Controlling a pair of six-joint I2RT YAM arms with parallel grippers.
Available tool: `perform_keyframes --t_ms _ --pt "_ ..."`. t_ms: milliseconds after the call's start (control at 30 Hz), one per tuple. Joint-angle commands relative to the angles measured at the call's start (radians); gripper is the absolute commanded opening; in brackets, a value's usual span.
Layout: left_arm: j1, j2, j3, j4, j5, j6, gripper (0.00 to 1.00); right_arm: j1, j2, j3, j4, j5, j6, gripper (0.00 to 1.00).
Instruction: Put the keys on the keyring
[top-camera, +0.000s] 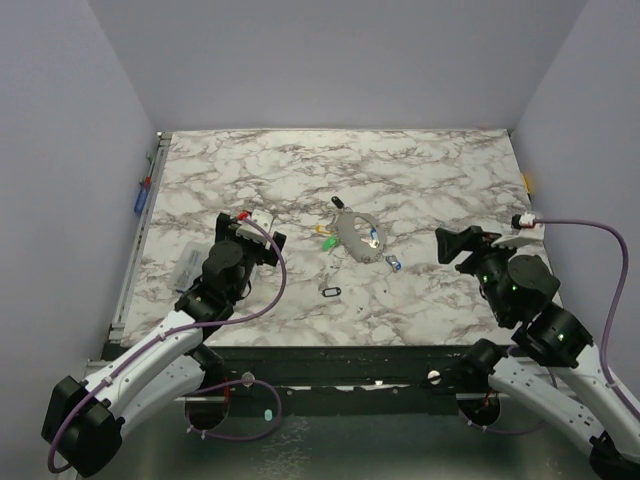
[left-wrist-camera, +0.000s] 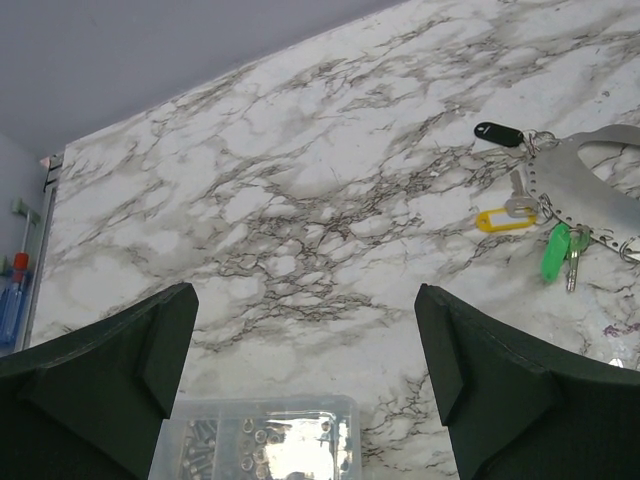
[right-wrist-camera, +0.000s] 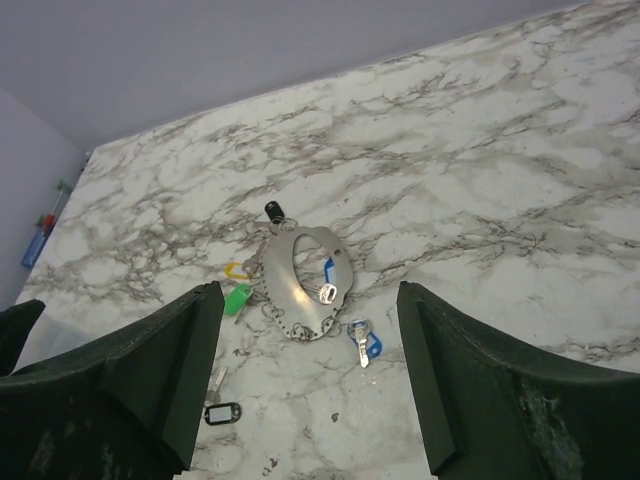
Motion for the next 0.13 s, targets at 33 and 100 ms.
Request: perform_keyframes --t_ms 33,100 --pt "0.004 0.003 -0.004 0.001 0.012 0.011 0.99 0.001 -0.017 -0.027 0.054 -0.01 -0.033 0.81" --pt "0.003 0.005 -0.003 0.002 0.011 0.014 0.99 0.002 0.005 -0.008 0.033 -0.004 -0.028 0.87"
